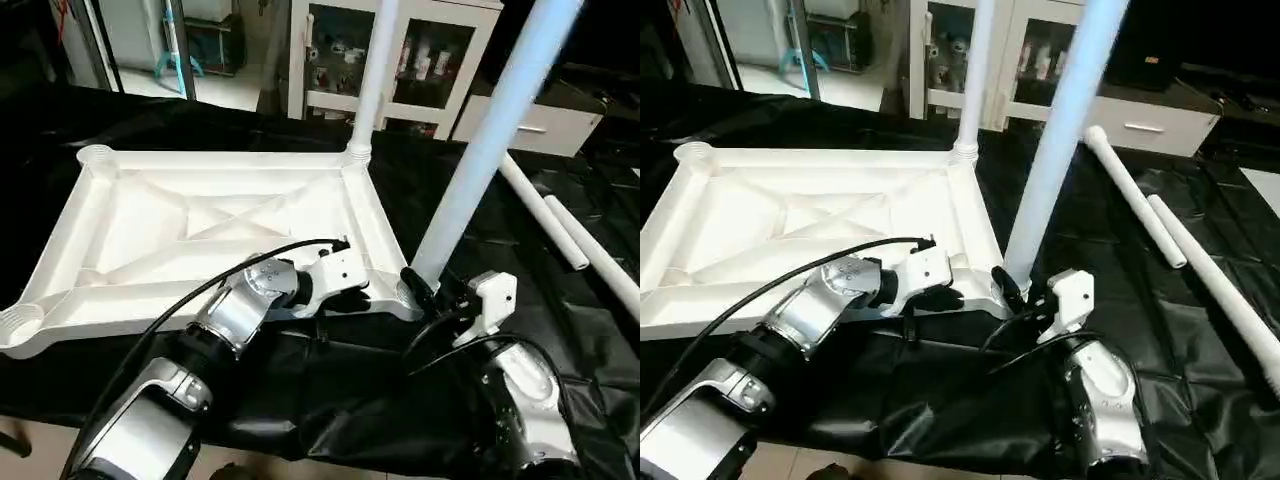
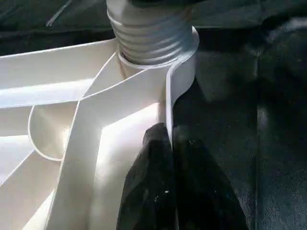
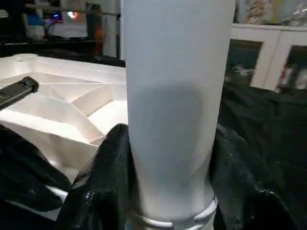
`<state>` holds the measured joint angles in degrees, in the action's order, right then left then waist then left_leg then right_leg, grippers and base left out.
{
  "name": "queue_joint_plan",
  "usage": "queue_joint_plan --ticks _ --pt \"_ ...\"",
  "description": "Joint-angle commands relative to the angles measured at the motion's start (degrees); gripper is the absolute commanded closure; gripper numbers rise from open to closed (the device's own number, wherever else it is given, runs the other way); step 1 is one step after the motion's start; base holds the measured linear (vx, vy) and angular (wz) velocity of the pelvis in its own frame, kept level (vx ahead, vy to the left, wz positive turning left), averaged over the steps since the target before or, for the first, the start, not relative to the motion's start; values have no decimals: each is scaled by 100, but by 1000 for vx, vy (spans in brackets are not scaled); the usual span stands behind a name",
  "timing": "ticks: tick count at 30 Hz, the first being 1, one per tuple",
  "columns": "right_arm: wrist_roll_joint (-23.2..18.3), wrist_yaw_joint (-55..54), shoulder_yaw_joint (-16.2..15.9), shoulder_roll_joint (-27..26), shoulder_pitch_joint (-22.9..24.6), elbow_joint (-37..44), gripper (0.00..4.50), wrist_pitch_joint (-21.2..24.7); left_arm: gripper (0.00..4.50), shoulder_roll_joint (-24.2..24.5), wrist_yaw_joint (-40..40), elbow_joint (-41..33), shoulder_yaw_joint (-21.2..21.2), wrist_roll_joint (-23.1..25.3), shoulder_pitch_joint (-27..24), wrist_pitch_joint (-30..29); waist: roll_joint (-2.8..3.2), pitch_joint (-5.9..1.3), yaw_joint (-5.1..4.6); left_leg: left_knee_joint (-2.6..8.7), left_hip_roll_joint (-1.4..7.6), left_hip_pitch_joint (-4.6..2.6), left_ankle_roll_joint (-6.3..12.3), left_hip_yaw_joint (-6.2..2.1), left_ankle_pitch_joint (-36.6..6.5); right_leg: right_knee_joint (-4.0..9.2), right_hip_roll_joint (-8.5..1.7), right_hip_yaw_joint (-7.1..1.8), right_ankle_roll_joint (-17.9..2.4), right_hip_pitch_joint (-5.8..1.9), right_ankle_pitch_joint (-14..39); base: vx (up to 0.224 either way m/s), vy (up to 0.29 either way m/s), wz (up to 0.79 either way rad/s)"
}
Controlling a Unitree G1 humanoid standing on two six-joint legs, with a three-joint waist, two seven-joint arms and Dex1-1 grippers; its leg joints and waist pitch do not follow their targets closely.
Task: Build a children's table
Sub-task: Insert table leg to table base
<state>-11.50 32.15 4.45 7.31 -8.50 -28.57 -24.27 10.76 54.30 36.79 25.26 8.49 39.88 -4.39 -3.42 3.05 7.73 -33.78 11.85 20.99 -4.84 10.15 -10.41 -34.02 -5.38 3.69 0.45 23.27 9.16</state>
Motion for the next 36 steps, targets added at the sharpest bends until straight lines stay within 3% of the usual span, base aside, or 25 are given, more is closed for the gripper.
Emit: queue_joint_plan --ticks 1,5,10,15,16,17,21,26,27,29,33,36 --pt "80 -381 312 101 224 -486 257 144 450 71 -231 29 -131 46 146 89 65 -325 -91 547 155 -88 -47 -61 -2307 488 -303 -208 -888 -166 2183 0 0 0" --pt "-49 -256 279 49 189 -902 257 363 450 95 -203 52 -139 60 154 132 111 -321 -109 554 158 -88 -32 -67 -2370 482 -301 -208 -943 -170 2101 0 0 0" --pt "-256 143 274 81 93 -1528 257 858 450 131 -165 70 -140 72 169 151 103 -293 -220 569 150 -101 -38 -104 -2828 569 -313 -181 -831 -149 2764 0 0 0" --pt "-455 489 508 335 -363 -2590 257 1198 450 153 -140 82 -127 83 165 162 109 -278 -327 573 147 -164 -116 -163 -3369 663 -326 -112 -663 -108 3432 0 0 0" --pt "-464 564 501 357 -408 -2673 257 1258 450 155 -137 80 -125 81 160 162 88 -284 -355 593 152 -147 -113 -186 -3370 679 -324 -90 -623 -154 3471 0 0 0" --pt "-464 564 501 357 -408 -2673 257 1258 450 155 -137 80 -125 81 160 162 135 -276 -345 606 165 -171 -135 -200 -3431 689 -337 -81 -640 -142 3491 0 0 0" --pt "-294 646 336 606 -758 -3471 257 1678 450 142 -157 115 -125 70 181 158 116 -270 -409 623 160 -224 -192 -214 -3686 734 -313 -36 -641 -121 3459 0 0 0" --pt "-323 847 444 794 -976 -4175 257 1596 450 137 -177 148 -119 73 196 190 171 -254 -560 663 180 -292 -234 -286 -4248 853 -312 155 -554 -168 3416 0 0 0" --pt "-319 853 443 804 -982 -4191 257 1586 450 136 -178 150 -118 74 197 192 192 -231 -568 675 184 -343 -262 -304 -4448 895 -298 207 -528 -154 3432 0 0 0" --pt "-381 976 493 877 -1015 -4333 257 1539 450 124 -193 177 -114 88 209 211 178 -243 -585 677 185 -370 -261 -324 -4544 919 -316 256 -501 -188 3440 0 0 0" --pt "-785 1304 883 1018 -1050 -4533 257 1666 450 98 -228 230 -105 111 243 244 156 -229 -581 639 188 -484 -243 -314 -4680 995 -356 347 -469 -147 3536 0 0 0" --pt "-1070 1482 1164 1115 -1143 -4649 257 1754 450 77 -263 268 -89 120 271 259 127 -241 -568 658 194 -395 -238 -337 -4500 955 -411 329 -441 -199 3632 0 0 0"
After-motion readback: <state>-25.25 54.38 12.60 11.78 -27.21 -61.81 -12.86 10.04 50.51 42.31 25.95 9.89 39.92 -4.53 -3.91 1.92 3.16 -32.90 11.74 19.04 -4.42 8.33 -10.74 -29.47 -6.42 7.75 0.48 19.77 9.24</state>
